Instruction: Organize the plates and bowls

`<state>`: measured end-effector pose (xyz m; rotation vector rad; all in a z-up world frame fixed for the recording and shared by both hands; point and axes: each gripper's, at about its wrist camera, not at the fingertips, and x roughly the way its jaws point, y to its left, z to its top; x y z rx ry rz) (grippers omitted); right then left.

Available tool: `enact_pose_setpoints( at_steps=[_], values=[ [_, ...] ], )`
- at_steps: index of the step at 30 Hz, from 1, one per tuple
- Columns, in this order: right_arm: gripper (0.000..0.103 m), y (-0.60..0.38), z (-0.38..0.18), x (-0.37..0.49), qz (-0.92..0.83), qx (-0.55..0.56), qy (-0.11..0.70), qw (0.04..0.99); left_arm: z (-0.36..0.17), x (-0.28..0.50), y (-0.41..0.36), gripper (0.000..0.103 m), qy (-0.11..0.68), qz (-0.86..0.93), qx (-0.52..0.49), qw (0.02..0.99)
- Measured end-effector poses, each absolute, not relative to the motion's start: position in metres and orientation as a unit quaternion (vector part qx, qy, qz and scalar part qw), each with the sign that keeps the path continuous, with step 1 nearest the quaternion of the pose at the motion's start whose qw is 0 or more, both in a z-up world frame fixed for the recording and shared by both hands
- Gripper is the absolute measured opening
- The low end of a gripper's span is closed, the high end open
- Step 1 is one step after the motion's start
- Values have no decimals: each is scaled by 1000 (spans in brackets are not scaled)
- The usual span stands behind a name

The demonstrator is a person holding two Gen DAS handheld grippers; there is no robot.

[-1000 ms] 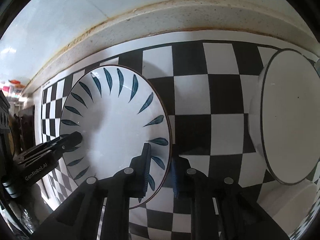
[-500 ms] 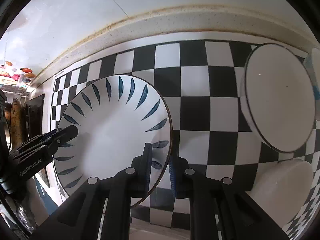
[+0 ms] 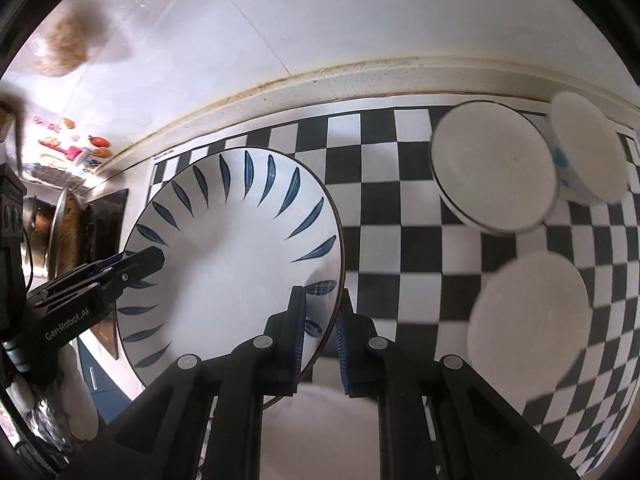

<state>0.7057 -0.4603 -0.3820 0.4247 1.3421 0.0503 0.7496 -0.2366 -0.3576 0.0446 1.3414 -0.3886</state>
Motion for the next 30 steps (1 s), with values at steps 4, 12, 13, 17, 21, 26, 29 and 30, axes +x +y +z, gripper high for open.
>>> enact_pose_setpoints(
  at_steps=[4, 12, 13, 17, 21, 26, 29, 30],
  values=[
    [16, -459, -367, 672, 23, 201, 607, 769, -345, 728, -236, 27, 611, -195, 32, 767],
    [16, -453, -353, 596, 9, 200, 598, 776, -341, 674, -243, 27, 611, -227, 51, 757],
    [16, -453, -354, 585, 9, 202, 599, 775, -341, 668, -244, 27, 612, -230, 52, 755],
    [16, -452, -368, 553, 7, 213, 612, 762, -352, 647, -247, 27, 622, -246, 56, 742],
    [16, -454, -395, 533, 3, 238, 628, 741, -371, 631, -253, 27, 637, -248, 66, 727],
    [16, -457, -419, 511, -4, 250, 643, 724, -394, 615, -262, 27, 657, -250, 82, 706],
    [16, -460, -432, 502, -9, 247, 651, 718, -407, 605, -268, 27, 666, -251, 101, 695],
    [16, -460, -435, 499, -11, 244, 653, 717, -411, 603, -269, 27, 670, -251, 102, 691]
  ],
)
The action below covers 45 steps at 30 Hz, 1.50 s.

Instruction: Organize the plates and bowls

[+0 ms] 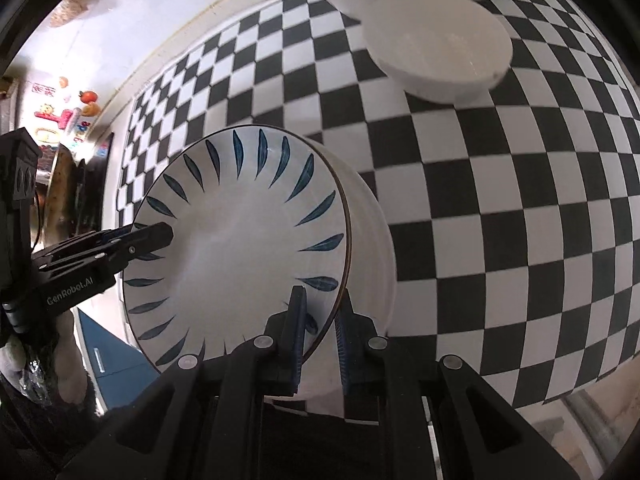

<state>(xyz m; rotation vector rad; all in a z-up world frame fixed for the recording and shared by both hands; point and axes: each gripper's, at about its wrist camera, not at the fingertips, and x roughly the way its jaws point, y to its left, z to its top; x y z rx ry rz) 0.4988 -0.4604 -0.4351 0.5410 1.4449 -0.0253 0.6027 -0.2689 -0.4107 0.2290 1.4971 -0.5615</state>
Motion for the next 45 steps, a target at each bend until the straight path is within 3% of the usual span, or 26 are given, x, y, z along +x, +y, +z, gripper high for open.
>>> enact_pose_setpoints(
  at_steps=[13, 34, 39, 45],
  values=[
    [14, -460, -458, 493, -25, 223, 668, 710, -441, 587, -274, 27, 709, -237, 125, 653],
    [17, -471, -466, 505, -39, 270, 698, 662, -443, 583, -268, 27, 729, -198, 114, 645],
    [22, -470, -463, 506, -40, 266, 702, 659, -440, 577, -269, 28, 727, -189, 115, 650],
    [46, -457, -447, 511, -36, 242, 704, 666, -433, 572, -263, 28, 725, -180, 113, 655]
  ],
)
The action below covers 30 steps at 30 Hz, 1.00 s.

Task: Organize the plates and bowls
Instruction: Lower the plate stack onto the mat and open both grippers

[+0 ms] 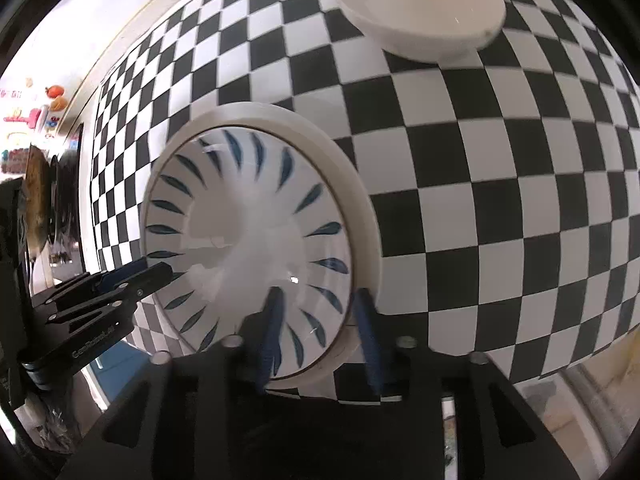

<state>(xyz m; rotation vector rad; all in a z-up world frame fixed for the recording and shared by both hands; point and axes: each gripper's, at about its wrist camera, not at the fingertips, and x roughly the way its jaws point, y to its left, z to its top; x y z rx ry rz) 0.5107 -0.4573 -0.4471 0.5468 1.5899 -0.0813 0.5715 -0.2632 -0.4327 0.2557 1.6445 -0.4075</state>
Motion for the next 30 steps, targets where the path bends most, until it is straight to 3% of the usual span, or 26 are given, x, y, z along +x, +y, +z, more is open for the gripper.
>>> enact_pose_setpoints(
  at_steps=[1, 3, 5, 7, 9, 30],
  values=[
    [53, -454, -442, 512, -35, 235, 703, 670, -431, 569, -264, 28, 725, -180, 111, 656],
    [68, -449, -432, 514, -33, 226, 701, 676, -423, 567, -262, 41, 720, -176, 107, 663],
    [85, -444, -421, 516, -33, 213, 700, 681, -412, 566, -260, 42, 709, -170, 107, 676],
    [86, -437, -408, 518, -34, 201, 697, 688, -401, 563, -259, 49, 701, -168, 111, 685],
    [86, -432, -396, 519, -35, 188, 693, 695, -389, 562, -258, 85, 691, -170, 111, 694],
    [87, -434, -212, 477, -60, 141, 606, 780, -233, 528, -252, 87, 613, -153, 94, 769]
  ],
)
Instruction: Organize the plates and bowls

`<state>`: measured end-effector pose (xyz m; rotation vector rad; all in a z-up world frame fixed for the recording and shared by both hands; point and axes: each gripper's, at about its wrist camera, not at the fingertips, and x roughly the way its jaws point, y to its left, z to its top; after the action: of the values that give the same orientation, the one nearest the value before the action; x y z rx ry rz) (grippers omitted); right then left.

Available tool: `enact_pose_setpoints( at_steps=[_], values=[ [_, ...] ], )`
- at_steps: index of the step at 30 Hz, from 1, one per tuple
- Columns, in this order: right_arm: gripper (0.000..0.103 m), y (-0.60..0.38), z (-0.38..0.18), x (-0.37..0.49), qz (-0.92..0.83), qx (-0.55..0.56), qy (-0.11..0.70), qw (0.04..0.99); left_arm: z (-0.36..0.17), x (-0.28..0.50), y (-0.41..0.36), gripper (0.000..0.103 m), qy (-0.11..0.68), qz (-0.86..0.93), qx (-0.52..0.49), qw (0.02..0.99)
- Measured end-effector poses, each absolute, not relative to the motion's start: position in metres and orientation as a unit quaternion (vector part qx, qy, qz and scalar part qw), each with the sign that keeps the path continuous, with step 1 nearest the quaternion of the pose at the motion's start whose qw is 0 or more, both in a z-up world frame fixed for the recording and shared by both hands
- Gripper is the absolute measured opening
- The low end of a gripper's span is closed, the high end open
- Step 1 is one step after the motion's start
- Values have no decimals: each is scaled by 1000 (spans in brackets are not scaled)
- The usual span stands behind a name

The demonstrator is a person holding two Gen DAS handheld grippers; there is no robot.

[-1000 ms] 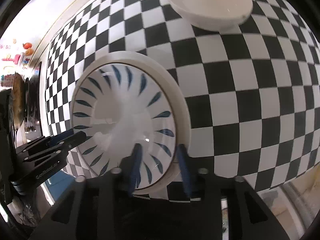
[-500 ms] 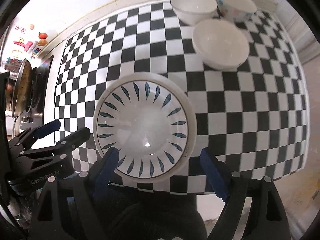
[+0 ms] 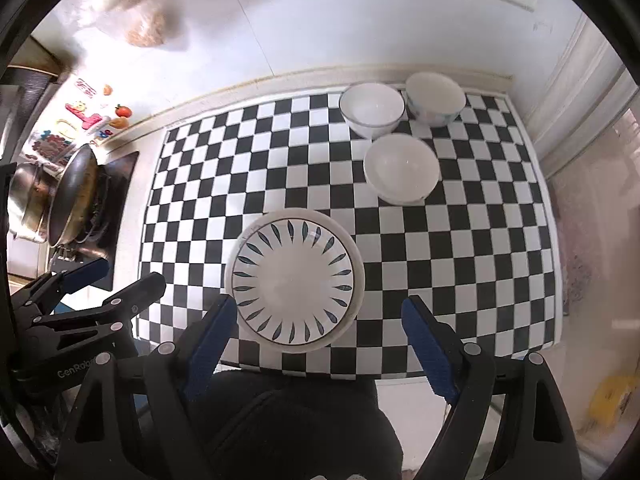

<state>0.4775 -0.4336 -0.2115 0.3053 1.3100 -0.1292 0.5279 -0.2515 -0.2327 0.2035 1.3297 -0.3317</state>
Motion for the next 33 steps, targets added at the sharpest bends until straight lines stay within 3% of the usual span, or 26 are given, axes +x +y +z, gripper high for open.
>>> enact_pose_setpoints(
  at_steps=[16, 23, 33],
  values=[
    [87, -446, -190, 466, -35, 156, 601, 783, -209, 518, -256, 87, 622, -144, 73, 766],
    [87, -489, -200, 481, -78, 149, 537, 826, -224, 543, -284, 87, 587, -144, 68, 794],
    [87, -575, -247, 528, -164, 153, 519, 825, -266, 612, -348, 87, 562, -143, 61, 812]
  ],
)
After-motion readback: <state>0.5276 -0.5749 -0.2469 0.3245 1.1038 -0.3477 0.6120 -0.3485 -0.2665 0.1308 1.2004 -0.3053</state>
